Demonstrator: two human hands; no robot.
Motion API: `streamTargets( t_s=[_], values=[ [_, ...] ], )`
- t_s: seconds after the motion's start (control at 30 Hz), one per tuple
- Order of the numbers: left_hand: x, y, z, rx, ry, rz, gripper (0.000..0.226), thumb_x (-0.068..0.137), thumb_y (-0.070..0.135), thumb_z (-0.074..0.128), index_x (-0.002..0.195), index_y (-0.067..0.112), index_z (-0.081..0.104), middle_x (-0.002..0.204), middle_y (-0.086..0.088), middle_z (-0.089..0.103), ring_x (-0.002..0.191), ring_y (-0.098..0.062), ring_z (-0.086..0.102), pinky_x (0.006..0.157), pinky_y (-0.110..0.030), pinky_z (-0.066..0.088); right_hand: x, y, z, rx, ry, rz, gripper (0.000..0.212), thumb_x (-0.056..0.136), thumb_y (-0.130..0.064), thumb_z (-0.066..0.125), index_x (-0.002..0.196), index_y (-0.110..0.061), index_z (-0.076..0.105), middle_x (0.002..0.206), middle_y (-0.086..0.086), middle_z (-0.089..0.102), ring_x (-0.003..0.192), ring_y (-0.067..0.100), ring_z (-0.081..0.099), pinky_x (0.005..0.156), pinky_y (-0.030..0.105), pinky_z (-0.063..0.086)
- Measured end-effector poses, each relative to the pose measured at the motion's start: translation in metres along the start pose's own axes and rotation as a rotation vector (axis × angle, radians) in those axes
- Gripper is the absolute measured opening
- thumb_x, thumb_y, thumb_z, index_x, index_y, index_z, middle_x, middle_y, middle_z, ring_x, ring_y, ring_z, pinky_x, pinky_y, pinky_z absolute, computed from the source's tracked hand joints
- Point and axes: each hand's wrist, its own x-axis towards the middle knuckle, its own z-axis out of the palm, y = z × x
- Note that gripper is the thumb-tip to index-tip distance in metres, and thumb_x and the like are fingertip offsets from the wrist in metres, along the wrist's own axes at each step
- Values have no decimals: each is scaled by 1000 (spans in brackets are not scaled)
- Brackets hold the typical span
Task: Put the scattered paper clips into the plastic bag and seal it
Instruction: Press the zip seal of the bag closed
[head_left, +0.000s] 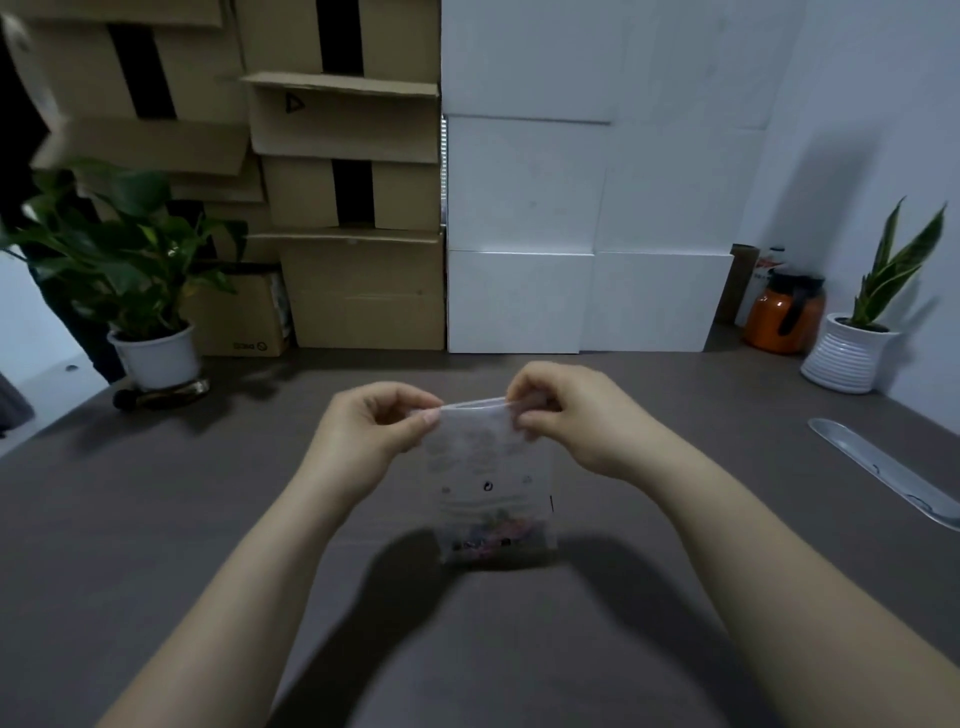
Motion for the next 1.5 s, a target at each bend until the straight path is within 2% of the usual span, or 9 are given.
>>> streamTargets(
  t_s=[0.13, 0.27, 0.4, 0.57, 0.7, 0.87, 1.13, 1.3, 1.5],
  values=[
    [-6, -6, 9, -155, -35, -62, 31, 82, 20, 76, 111, 27, 68, 83, 5, 72, 74, -3, 67, 63, -15, 51, -4, 14, 9, 89, 104, 38, 29, 80, -20, 69, 89, -37, 46, 64, -12, 67, 63, -8, 61, 52, 7, 38],
    [-23, -34, 34, -205, -229, -289, 24, 84, 15, 72, 107, 7, 70, 99, -9, 76, 92, -23, 72, 77, -30, 58, -11, 29, 26, 561, 147, 169, 39, 80, -23, 70, 115, -25, 52, 87, -4, 72, 82, 5, 66, 73, 23, 46],
    [-29, -50, 47, -368, -94, -343, 15, 88, 10, 67, 95, -3, 72, 83, -14, 77, 75, -29, 72, 68, -33, 61, -33, 52, 62, 920, -87, 301, 41, 80, -22, 70, 119, -12, 58, 107, 9, 70, 97, 23, 67, 84, 37, 50],
    [-40, -50, 55, -417, -98, -317, 30, 76, 31, 73, 85, 2, 76, 84, -17, 76, 76, -25, 74, 65, -28, 57, -45, 67, 89, 870, -6, 361, 23, 79, -5, 68, 102, -1, 69, 100, 19, 72, 94, 35, 68, 86, 42, 55],
    [-44, -53, 58, -344, -67, -293, 17, 76, 20, 76, 66, 6, 75, 69, -14, 75, 59, -20, 71, 50, -24, 53, -45, 71, 90, 926, 45, 405, 12, 75, -9, 74, 87, -10, 73, 90, 12, 75, 83, 27, 72, 66, 32, 58],
    [-41, -34, 50, -413, -56, -277, 18, 81, 25, 73, 79, 8, 74, 72, -12, 74, 57, -23, 71, 45, -28, 53, -39, 68, 83, 1012, 41, 377, 19, 73, -19, 76, 86, -5, 71, 87, 23, 71, 80, 33, 68, 76, 47, 57],
    [-38, -20, 51, -392, 14, -178, 10, 88, 15, 65, 87, 13, 75, 68, -4, 74, 44, -12, 62, 36, -20, 44, -24, 47, 63, 1060, 109, 326, 6, 80, -11, 69, 83, -11, 74, 78, 7, 72, 71, 19, 70, 63, 28, 58],
    [-40, -22, 43, -357, -24, -115, 22, 86, 34, 65, 96, 16, 73, 90, -6, 77, 69, -22, 72, 53, -27, 53, -25, 42, 58, 961, 55, 253, 17, 81, -29, 68, 96, -23, 72, 91, 0, 75, 83, 18, 71, 63, 24, 53],
    [-29, -10, 40, -402, 30, -59, 18, 89, 26, 65, 95, 12, 73, 86, -6, 77, 67, -19, 71, 49, -23, 50, -19, 31, 49, 955, 116, 198, 26, 79, -40, 67, 95, -19, 72, 82, 0, 73, 75, 15, 68, 62, 25, 52]
  ],
)
